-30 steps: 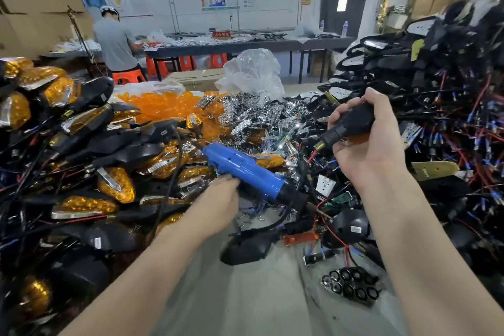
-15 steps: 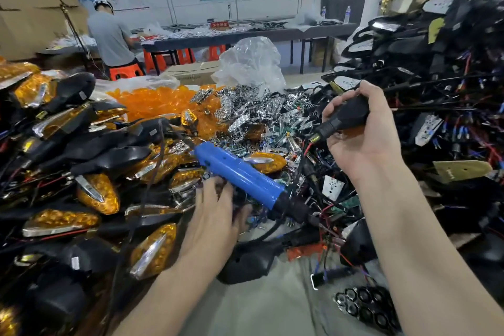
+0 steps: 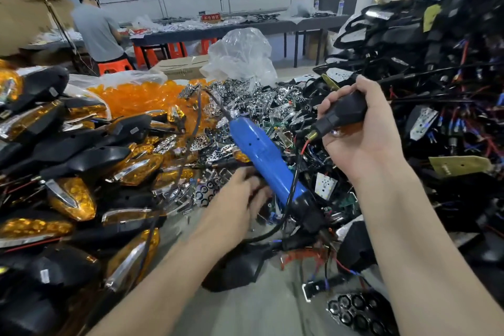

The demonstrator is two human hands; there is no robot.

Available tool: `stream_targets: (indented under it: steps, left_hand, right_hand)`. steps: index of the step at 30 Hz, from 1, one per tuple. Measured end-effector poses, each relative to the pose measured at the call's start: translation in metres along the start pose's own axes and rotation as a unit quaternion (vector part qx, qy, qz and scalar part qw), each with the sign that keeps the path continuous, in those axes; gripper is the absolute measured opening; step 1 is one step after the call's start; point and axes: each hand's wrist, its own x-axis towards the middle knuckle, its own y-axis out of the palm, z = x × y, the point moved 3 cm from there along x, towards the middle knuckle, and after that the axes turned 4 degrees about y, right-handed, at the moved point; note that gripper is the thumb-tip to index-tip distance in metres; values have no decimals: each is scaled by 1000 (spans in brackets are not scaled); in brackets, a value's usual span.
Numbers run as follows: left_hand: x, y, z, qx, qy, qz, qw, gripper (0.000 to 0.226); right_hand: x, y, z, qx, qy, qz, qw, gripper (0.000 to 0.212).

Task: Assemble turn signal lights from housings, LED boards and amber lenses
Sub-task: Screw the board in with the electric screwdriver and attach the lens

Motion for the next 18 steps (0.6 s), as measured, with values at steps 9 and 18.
stream_targets:
  steps: [9, 18]
  left_hand:
    - [-30, -9, 19, 45, 67, -23, 996, 20]
    - [-11, -14, 17, 87, 86, 105, 987, 42]
  right_hand:
    - [0, 4, -12, -24, 17, 11, 1000, 37]
    - [2, 4, -13, -18, 37, 13, 999, 54]
